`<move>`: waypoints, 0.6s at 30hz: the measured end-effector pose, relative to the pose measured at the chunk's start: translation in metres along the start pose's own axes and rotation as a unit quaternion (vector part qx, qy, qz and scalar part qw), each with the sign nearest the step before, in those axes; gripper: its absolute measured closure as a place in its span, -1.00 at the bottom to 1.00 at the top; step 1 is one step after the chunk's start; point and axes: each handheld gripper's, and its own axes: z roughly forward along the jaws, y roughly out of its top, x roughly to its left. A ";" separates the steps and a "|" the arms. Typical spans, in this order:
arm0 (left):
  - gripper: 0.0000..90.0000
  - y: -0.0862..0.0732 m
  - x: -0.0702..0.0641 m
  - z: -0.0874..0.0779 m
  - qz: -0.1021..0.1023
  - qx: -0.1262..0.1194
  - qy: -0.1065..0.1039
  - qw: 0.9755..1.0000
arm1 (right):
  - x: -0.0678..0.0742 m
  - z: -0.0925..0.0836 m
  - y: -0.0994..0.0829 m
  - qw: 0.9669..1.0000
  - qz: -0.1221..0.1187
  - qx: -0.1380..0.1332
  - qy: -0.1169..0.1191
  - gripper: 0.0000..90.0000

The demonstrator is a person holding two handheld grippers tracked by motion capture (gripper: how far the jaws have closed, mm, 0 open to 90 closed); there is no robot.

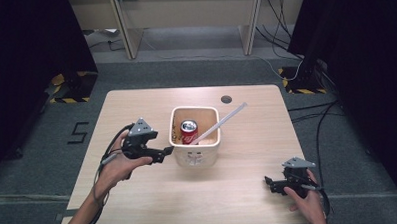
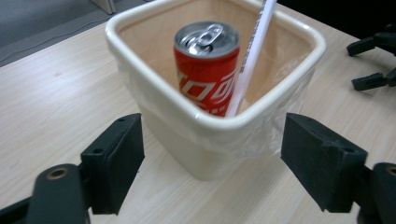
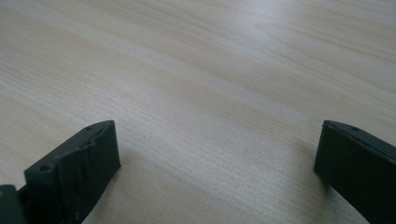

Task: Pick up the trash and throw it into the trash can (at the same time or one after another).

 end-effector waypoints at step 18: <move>-0.64 -0.061 0.011 0.012 -0.035 -0.003 0.014 0.999 | 0.000 0.000 0.000 1.000 0.001 0.001 0.000 -1.00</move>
